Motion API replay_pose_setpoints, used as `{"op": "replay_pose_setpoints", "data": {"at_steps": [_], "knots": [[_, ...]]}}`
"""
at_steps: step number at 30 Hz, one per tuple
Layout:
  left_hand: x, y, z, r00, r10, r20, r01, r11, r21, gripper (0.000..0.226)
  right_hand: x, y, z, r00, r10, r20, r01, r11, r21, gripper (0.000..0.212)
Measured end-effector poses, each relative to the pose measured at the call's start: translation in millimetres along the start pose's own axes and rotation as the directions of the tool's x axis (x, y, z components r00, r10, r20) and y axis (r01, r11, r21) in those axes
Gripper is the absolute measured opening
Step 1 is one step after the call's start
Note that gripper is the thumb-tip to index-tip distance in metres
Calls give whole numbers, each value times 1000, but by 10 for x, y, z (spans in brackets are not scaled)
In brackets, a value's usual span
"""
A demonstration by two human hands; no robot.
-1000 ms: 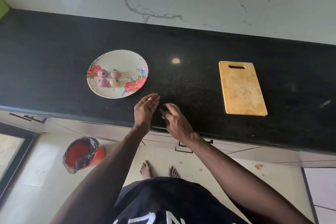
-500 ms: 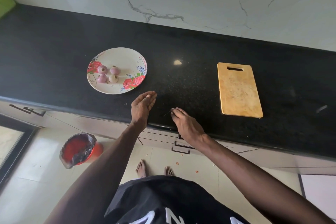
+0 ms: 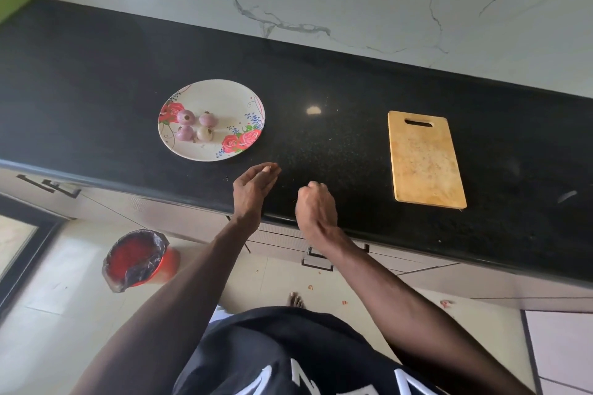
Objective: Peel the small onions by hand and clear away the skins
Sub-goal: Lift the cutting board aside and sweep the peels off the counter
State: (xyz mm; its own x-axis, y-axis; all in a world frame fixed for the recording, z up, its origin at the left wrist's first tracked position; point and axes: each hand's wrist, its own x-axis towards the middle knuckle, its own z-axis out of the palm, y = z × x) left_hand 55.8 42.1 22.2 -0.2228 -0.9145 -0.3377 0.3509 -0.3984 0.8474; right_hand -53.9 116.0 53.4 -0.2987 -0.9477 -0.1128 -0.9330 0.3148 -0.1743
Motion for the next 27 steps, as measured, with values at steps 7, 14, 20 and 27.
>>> {"op": "replay_pose_setpoints", "data": {"at_steps": [7,14,20,27], "knots": [[-126,403,-676,981,127,-150,-127,992,10,14,248,-899,66,865,240,440,-476,121,871,13],[-17,900,-2145,896,76,-438,-115,991,-62,20,504,-2169,268,786,-122,606,-610,-316,727,22],[-60,1239,-3665,714,-84,-695,-23,989,-144,21,632,-3697,796,606,-310,732,-789,-117,604,24],[432,758,-5273,563,-258,-785,254,958,-132,12,1098,-4786,2386,533,-135,835,-834,79,545,28]]}}
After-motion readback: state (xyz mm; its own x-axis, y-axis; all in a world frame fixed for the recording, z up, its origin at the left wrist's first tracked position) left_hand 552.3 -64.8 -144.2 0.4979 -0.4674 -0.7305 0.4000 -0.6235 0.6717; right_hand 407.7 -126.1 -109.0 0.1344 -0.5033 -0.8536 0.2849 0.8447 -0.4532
